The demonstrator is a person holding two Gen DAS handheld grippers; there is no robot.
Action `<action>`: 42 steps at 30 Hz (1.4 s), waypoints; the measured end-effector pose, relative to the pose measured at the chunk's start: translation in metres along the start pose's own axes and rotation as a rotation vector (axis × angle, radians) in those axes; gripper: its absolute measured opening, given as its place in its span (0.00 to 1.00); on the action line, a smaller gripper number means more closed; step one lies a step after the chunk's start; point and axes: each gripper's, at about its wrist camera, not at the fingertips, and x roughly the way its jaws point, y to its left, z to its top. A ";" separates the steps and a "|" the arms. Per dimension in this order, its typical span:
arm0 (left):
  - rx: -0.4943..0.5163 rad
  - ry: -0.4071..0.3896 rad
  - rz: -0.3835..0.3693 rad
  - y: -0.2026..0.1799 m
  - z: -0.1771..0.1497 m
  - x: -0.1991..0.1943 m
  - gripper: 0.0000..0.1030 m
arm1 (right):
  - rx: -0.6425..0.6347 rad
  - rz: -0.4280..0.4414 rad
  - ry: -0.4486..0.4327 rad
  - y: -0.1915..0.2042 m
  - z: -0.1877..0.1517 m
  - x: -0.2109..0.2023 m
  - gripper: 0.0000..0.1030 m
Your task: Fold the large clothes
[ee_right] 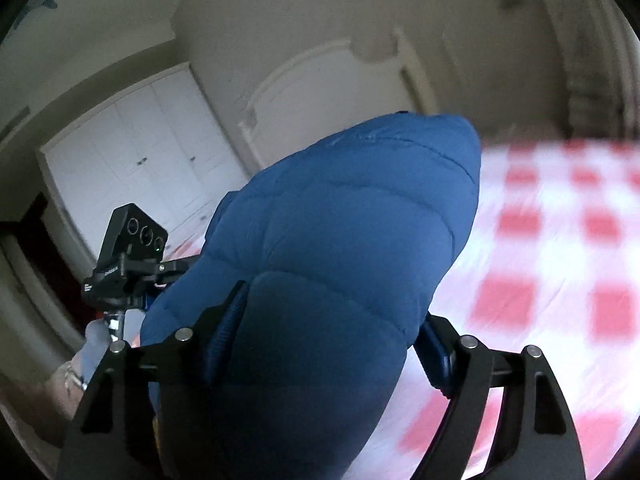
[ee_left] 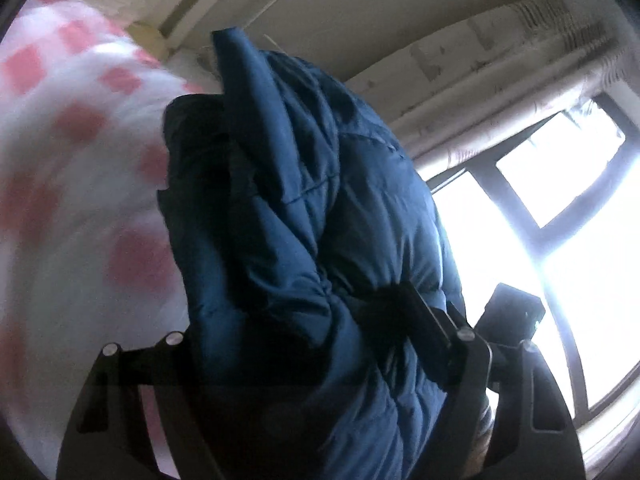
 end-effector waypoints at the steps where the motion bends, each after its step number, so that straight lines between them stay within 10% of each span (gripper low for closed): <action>1: -0.017 -0.004 -0.010 0.001 0.016 0.020 0.76 | -0.012 -0.030 -0.011 -0.010 0.015 -0.003 0.75; 8: -0.164 0.066 0.104 0.043 0.050 0.152 0.77 | 0.053 -0.228 -0.015 -0.107 0.072 0.019 0.75; 13: -0.033 0.027 0.206 0.025 0.044 0.156 0.82 | 0.231 -0.293 0.055 -0.178 0.044 0.034 0.80; 17: 0.104 -0.011 0.379 -0.008 0.040 0.135 0.86 | 0.181 -0.405 0.061 -0.154 0.045 0.026 0.93; 25: 0.451 -0.451 0.725 -0.161 -0.015 0.012 0.98 | -0.074 -0.636 -0.077 -0.029 0.058 -0.047 0.95; 30: 0.584 -0.566 0.855 -0.208 -0.073 -0.014 0.98 | -0.187 -0.672 -0.148 0.048 0.027 -0.086 0.95; 42: 0.582 -0.378 0.814 -0.194 -0.136 0.003 0.98 | -0.154 -0.667 -0.184 0.080 -0.016 -0.124 0.95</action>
